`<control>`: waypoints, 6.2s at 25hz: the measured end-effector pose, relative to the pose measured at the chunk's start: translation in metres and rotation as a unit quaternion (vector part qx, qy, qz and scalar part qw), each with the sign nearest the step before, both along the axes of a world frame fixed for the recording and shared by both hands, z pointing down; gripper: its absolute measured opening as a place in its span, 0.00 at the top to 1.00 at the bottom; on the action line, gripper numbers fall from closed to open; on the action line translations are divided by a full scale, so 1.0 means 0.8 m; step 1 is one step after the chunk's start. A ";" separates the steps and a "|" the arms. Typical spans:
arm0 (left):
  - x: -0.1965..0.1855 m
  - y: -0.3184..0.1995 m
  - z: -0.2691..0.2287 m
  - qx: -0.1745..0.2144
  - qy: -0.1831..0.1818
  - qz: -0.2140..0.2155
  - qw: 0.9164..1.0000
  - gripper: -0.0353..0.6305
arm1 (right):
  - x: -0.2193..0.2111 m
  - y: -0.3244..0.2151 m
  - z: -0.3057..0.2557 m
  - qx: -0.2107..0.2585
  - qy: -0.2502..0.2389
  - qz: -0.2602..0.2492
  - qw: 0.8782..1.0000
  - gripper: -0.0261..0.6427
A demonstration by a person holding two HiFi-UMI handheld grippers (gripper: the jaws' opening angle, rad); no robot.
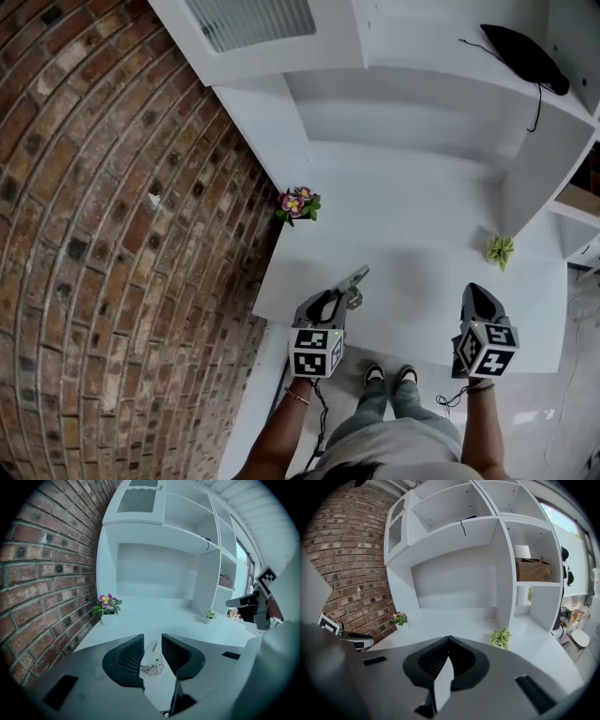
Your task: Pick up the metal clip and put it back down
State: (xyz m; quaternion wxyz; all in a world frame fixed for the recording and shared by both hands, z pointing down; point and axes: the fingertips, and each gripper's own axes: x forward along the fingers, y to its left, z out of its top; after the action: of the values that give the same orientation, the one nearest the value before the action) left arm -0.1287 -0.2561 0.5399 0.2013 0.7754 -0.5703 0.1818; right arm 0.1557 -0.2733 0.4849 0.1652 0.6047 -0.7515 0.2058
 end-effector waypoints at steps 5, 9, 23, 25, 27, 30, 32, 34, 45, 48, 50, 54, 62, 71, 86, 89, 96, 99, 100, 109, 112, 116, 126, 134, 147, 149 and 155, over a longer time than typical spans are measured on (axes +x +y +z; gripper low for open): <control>0.008 0.000 0.031 -0.037 -0.027 0.053 0.998 0.77 | 0.011 0.008 0.023 -0.021 0.009 0.008 1.000 0.96; 0.021 0.008 0.054 -0.064 -0.073 0.111 0.989 0.77 | 0.022 0.023 0.045 -0.044 0.005 0.023 0.999 0.96; 0.042 -0.004 0.110 -0.090 -0.242 0.251 0.933 0.77 | 0.052 0.064 0.082 -0.071 -0.003 0.075 0.995 0.96; 0.041 -0.006 0.116 -0.093 -0.262 0.262 0.924 0.77 | 0.060 0.067 0.086 -0.074 -0.002 0.083 0.994 0.96; 0.042 -0.008 0.121 -0.097 -0.275 0.270 0.918 0.77 | 0.067 0.069 0.089 -0.075 -0.003 0.091 0.993 0.96; 0.043 -0.009 0.128 -0.102 -0.295 0.280 0.908 0.77 | 0.072 0.071 0.092 -0.078 -0.006 0.097 0.992 0.96; 0.044 -0.010 0.132 -0.102 -0.308 0.283 0.903 0.77 | 0.071 0.071 0.093 -0.078 -0.008 0.097 0.992 0.96; 0.045 -0.011 0.135 -0.103 -0.318 0.283 0.899 0.77 | 0.070 0.069 0.094 -0.079 -0.010 0.096 0.992 0.96; 0.043 -0.014 0.145 -0.122 -0.325 0.268 0.899 0.81 | 0.068 0.059 0.098 -0.081 -0.018 0.091 0.992 0.96; 0.044 -0.015 0.145 -0.127 -0.322 0.268 0.899 0.81 | 0.072 0.058 0.096 -0.080 -0.020 0.094 0.992 0.96; 0.044 -0.016 0.145 -0.128 -0.322 0.270 0.898 0.81 | 0.075 0.056 0.095 -0.078 -0.021 0.096 0.992 0.96; 0.040 -0.020 0.139 -0.138 -0.300 0.262 0.907 0.83 | 0.081 0.054 0.090 -0.074 -0.020 0.099 0.992 0.96; 0.029 -0.035 0.123 -0.149 -0.263 0.246 0.921 0.87 | 0.084 0.042 0.079 -0.064 -0.019 0.100 0.993 0.96; 0.009 -0.056 0.112 -0.148 -0.231 0.234 0.933 0.92 | 0.073 0.025 0.066 -0.061 -0.004 0.081 0.995 0.96; -0.016 -0.068 0.029 -0.087 -0.099 0.060 0.989 0.92 | 0.037 -0.014 0.022 -0.028 0.002 0.012 1.000 0.96; -0.022 -0.064 -0.008 -0.072 -0.056 -0.006 0.996 0.92 | 0.031 -0.017 0.007 -0.018 0.000 -0.008 1.000 0.96; -0.020 -0.037 -0.102 0.028 0.051 -0.134 0.989 0.92 | 0.026 -0.036 -0.061 0.073 -0.001 -0.014 0.997 0.96; -0.017 -0.018 -0.122 0.059 0.071 -0.160 0.983 0.92 | 0.016 -0.035 -0.085 0.105 -0.005 -0.017 0.994 0.96; -0.015 -0.014 -0.127 0.066 0.069 -0.163 0.982 0.92 | 0.012 -0.035 -0.089 0.110 -0.006 -0.020 0.994 0.96; -0.009 -0.006 -0.137 0.069 0.045 -0.138 0.987 0.92 | -0.001 -0.032 -0.092 0.108 -0.021 -0.034 0.993 0.96; -0.007 -0.010 -0.134 0.065 0.043 -0.130 0.988 0.92 | 0.002 -0.030 -0.088 0.103 -0.021 -0.029 0.994 0.96; 0.003 -0.030 -0.133 0.064 0.029 -0.106 0.992 0.92 | 0.015 -0.029 -0.080 0.094 -0.021 -0.014 0.995 0.96; 0.030 -0.118 -0.130 0.065 -0.054 -0.009 0.996 0.92 | 0.049 -0.034 -0.057 0.064 -0.010 0.035 0.997 0.96; 0.061 -0.194 -0.101 0.053 -0.131 0.082 0.986 0.92 | 0.069 -0.046 -0.032 0.029 -0.034 0.072 0.996 0.96; 0.090 -0.301 -0.030 0.054 -0.284 0.182 0.940 0.92 | 0.076 -0.076 0.019 -0.022 -0.053 0.087 0.995 0.96; 0.090 -0.310 -0.013 0.053 -0.312 0.194 0.929 0.92 | 0.074 -0.076 0.031 -0.029 -0.051 0.087 0.994 0.96; 0.090 -0.332 0.039 0.041 -0.366 0.225 0.902 0.92 | 0.080 -0.071 0.067 -0.057 -0.046 0.092 0.993 0.96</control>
State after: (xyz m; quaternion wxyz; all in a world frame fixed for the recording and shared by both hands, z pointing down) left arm -0.0565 -0.5220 0.5713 -0.0997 0.7695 -0.4209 0.4699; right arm 0.2197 -0.3301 0.5388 0.1450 0.6507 -0.6865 0.2904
